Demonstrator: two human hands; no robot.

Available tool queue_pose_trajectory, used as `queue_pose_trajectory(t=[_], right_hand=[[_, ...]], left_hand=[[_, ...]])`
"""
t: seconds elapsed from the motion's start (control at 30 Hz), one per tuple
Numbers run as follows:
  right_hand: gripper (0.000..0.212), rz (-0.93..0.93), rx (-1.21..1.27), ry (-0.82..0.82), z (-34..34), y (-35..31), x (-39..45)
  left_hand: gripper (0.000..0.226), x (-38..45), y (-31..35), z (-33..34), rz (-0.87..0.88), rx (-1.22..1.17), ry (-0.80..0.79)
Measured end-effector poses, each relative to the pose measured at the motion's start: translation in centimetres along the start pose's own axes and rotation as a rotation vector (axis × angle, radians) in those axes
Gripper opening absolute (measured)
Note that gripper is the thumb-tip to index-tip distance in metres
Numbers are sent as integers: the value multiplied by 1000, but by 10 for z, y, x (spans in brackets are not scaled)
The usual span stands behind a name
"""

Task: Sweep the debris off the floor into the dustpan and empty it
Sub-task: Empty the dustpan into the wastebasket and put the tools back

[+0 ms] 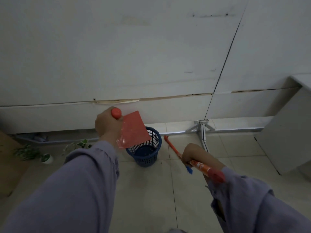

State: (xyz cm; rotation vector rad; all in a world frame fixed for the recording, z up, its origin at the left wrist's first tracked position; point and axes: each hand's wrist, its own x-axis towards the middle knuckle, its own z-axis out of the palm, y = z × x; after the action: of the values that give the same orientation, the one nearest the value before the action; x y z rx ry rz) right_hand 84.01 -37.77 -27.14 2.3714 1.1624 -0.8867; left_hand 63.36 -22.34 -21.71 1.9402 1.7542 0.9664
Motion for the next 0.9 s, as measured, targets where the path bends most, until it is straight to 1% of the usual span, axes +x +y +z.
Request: queue_pose_trajectory(t=[0.07, 0.1, 0.17, 0.2, 0.27, 0.33, 0.37, 0.43, 0.5, 0.57, 0.67, 0.77, 0.8, 0.9], right_hand=[[20, 9, -8, 10, 6, 0, -13], [21, 9, -15, 18, 8, -1, -22], [8, 13, -36, 29, 14, -1, -39], [6, 13, -26, 42, 18, -1, -46], [8, 15, -26, 53, 27, 0, -61], [20, 43, 23, 44, 38, 2, -73], [22, 55, 53, 33, 44, 3, -78], [20, 85, 120, 6, 54, 8, -84], [19, 113, 186, -59, 64, 14, -90], [21, 105, 195, -85, 71, 19, -94], [19, 59, 170, -54, 76, 30, -92], [19, 42, 162, -106, 78, 47, -79], [19, 29, 143, -101, 78, 52, -76], [20, 24, -20, -105, 77, 63, -65]], left_hand=[[17, -8, -1, -15, -29, -9, 10], [17, -13, -1, -23, -40, -11, 16], [20, -24, -3, -38, -57, -16, 14], [21, -31, -4, -45, -63, -16, 7], [24, -45, -7, -58, -84, -22, -6], [27, -58, -9, -69, -106, -28, -8], [29, -65, -10, -74, -114, -27, -8], [31, -77, -9, -81, -127, -14, -19], [32, -87, -8, -85, -152, 10, -43], [30, -96, -6, -87, -171, 24, -73], [27, -106, -7, -82, -194, 32, -105], [26, -117, -9, -67, -227, 56, -112], [25, -121, -9, -60, -233, 67, -120], [23, -134, -12, -38, -291, 106, -152]])
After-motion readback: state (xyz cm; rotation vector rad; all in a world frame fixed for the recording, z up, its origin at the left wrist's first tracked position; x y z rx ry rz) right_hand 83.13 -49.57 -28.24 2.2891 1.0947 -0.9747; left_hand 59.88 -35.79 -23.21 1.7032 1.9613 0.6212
